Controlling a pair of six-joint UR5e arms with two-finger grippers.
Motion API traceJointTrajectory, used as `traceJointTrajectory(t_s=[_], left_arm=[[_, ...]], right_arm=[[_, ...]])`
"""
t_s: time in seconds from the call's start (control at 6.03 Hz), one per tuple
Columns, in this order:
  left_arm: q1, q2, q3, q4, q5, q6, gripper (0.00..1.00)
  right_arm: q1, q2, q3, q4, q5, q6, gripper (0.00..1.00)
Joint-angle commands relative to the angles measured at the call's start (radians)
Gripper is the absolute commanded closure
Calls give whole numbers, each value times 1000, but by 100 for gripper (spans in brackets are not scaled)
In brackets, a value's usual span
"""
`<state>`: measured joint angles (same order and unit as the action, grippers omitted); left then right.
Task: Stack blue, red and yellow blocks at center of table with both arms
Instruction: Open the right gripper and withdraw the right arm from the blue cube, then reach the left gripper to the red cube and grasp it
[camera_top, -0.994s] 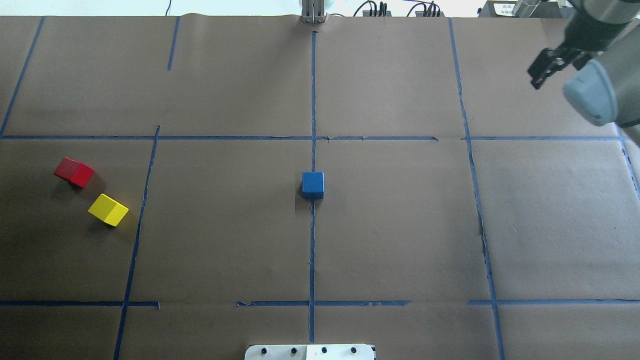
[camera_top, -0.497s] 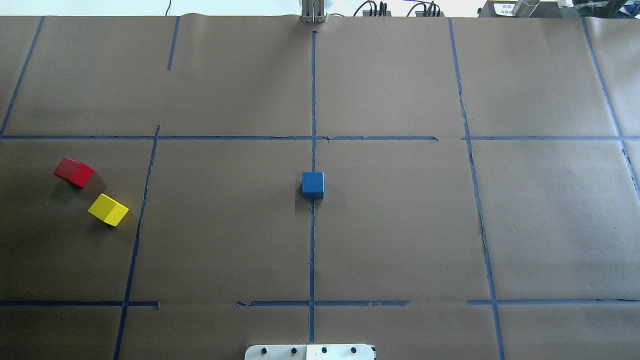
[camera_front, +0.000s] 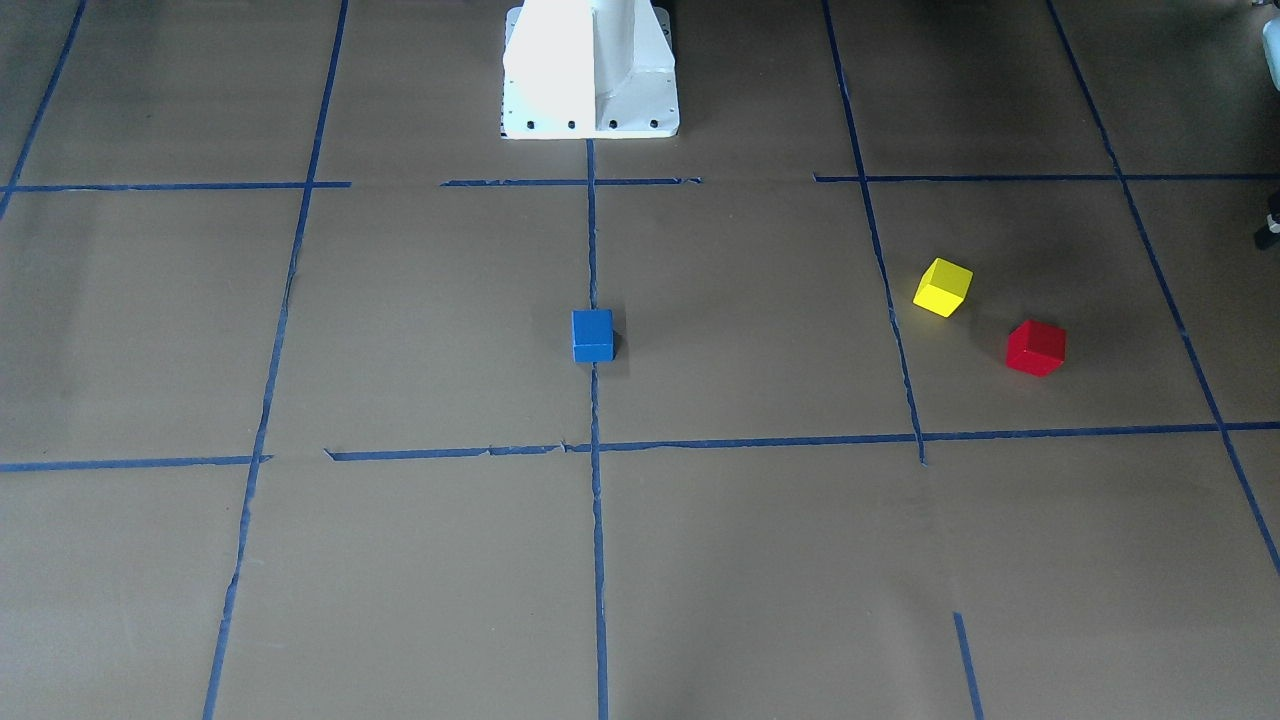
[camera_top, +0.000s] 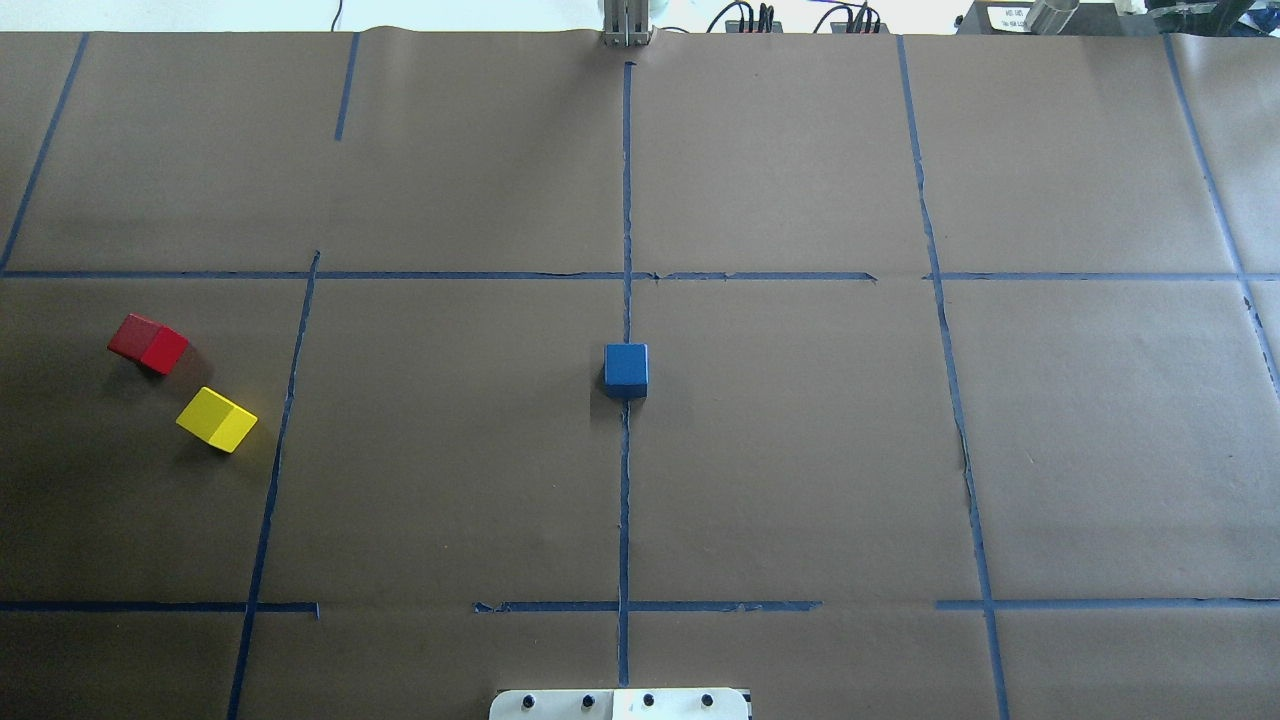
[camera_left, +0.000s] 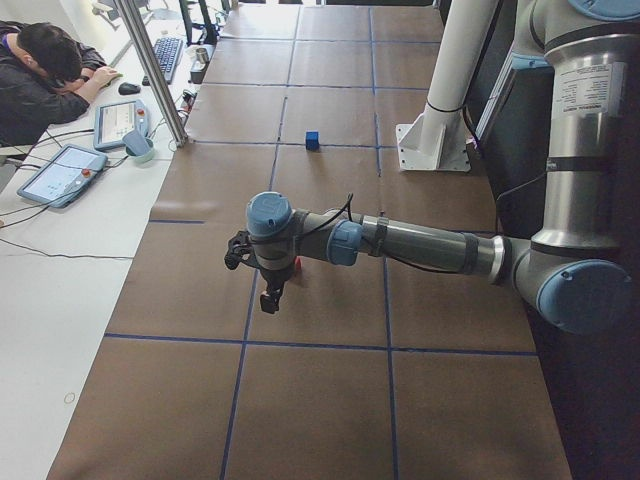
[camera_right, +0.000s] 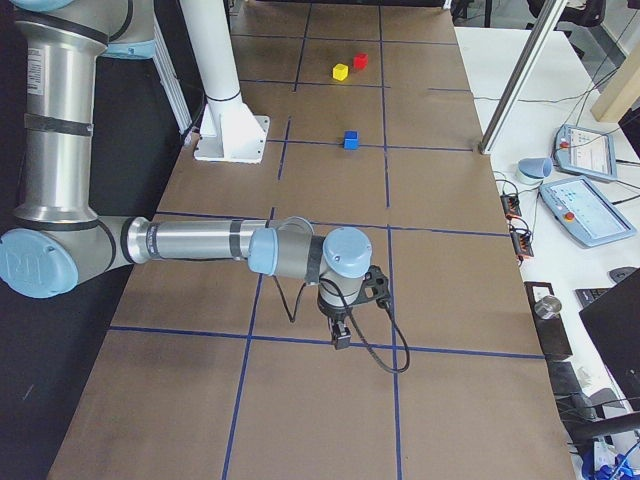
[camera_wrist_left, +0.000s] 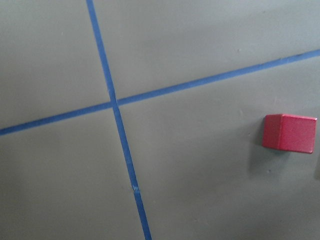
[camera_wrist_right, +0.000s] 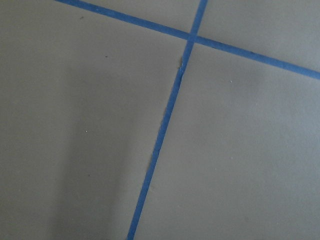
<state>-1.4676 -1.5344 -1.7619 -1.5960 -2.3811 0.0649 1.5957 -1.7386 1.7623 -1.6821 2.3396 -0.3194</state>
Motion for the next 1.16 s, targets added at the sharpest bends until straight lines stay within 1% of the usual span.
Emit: traceJointTrajectory(t_s=[0.0,0.17,0.33,0.5,0.66,0.83,0.99], left_arm=[[1,-3,8,-72,-4,9,0],[47,-3,24,-214,-3,-5,0],[153,-10,38,-248,0,-49,0],[215,-42,38,-249,6,-174,0],[278,-50,41,-277,6,-238,0],[305,-61,67,-327,8,-297,0],[337,-67,121,-422,47,-354,0]], right_arm=[[7,-44,-4,88,3,124,0],[7,-42,-3,90,4,126,0],[7,-42,-3,88,6,123,0],[7,-42,-3,90,6,120,0],[7,-42,-3,90,6,120,0],[6,-41,-3,90,7,122,0],[7,-41,-3,90,7,122,0]])
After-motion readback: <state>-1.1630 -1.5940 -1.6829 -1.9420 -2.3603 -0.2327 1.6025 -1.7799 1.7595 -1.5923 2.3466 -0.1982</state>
